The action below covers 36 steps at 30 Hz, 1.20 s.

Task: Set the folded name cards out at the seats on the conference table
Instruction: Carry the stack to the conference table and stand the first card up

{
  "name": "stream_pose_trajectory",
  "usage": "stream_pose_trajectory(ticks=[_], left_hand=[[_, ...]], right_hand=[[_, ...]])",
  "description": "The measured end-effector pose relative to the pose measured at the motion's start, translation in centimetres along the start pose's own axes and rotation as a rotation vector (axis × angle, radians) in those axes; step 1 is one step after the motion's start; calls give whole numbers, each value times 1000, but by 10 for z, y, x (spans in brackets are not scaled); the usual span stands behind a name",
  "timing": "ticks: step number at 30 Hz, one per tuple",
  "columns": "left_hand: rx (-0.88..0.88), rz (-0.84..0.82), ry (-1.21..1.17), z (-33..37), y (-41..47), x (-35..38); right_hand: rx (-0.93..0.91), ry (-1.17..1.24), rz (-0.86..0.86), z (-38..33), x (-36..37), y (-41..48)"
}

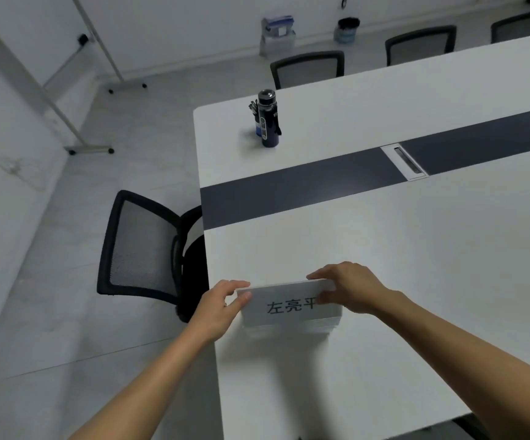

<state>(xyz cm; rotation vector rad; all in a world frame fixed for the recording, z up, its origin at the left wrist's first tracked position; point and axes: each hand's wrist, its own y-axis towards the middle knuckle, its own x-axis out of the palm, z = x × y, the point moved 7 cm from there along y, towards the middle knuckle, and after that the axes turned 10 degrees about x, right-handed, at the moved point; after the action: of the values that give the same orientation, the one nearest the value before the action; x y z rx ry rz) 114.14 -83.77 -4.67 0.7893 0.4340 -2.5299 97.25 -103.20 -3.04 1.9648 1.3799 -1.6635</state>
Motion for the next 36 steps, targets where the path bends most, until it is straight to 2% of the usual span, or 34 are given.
stream_pose_trajectory(ticks=[6,10,13,18,20,25,30,36], left_hand=[[111,-87,35,16,12,-22],[173,-79,-142,22,25,-53],[142,-13,-230,5,40,-91],[145,-80,75,-49,70,-157],[136,-114,128,-65,78,-178],[186,-172,272,-82,106,-214],[215,-242,419,-88,142,-209],[237,-357,566,-107,199,-183]], right_hand=[[39,97,-11,-10,-21,-12],[102,172,-62,-28,-45,-18],[173,232,-20,-46,-66,-22],[337,368,195,-86,-87,-21],[384,371,269,-104,-89,-12],[502,378,342,-132,-85,15],[620,366,397,-129,-83,46],[741,358,431,-94,-78,109]])
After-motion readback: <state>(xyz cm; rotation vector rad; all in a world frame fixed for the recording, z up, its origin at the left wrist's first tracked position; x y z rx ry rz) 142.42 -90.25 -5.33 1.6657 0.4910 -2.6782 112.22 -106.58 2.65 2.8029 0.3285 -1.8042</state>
